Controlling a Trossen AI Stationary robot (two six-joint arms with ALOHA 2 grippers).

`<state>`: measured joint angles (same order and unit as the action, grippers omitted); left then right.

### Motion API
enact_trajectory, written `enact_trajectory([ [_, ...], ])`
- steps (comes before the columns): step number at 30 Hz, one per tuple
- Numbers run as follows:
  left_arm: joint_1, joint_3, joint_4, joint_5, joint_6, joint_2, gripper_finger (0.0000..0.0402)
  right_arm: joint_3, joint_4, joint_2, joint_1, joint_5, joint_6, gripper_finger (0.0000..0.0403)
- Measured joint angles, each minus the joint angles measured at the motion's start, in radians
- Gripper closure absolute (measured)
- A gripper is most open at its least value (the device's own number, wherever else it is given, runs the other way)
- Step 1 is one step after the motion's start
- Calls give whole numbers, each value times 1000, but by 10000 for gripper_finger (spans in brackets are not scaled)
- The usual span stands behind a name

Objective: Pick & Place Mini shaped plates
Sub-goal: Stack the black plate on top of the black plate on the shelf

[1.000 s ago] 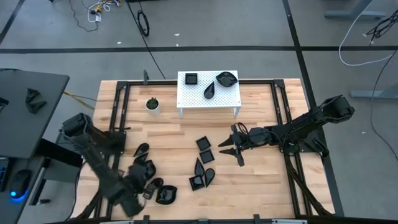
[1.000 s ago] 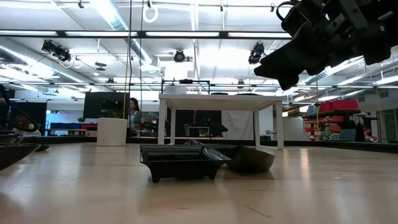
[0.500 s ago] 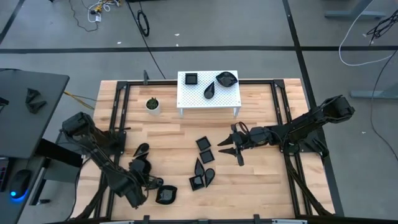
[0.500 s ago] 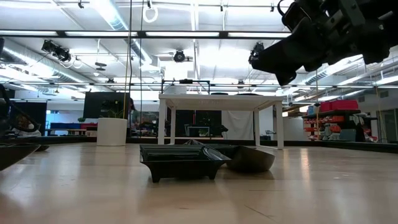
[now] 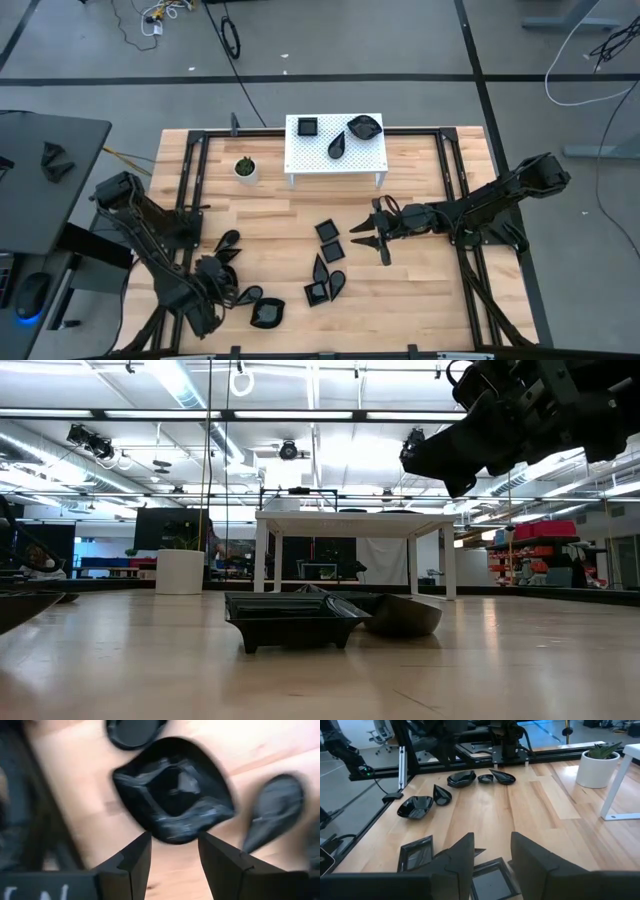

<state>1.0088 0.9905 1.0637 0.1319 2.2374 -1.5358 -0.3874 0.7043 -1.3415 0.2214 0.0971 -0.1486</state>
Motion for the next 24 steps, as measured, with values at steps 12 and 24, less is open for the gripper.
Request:
enact_trajectory([
  [12,1,0,-67,-98,-613,-1,238,0,-1,0,0,0,1,273],
  [24,-28,0,-132,92,-1126,-60,269,0,-1,0,0,1,4,273],
])
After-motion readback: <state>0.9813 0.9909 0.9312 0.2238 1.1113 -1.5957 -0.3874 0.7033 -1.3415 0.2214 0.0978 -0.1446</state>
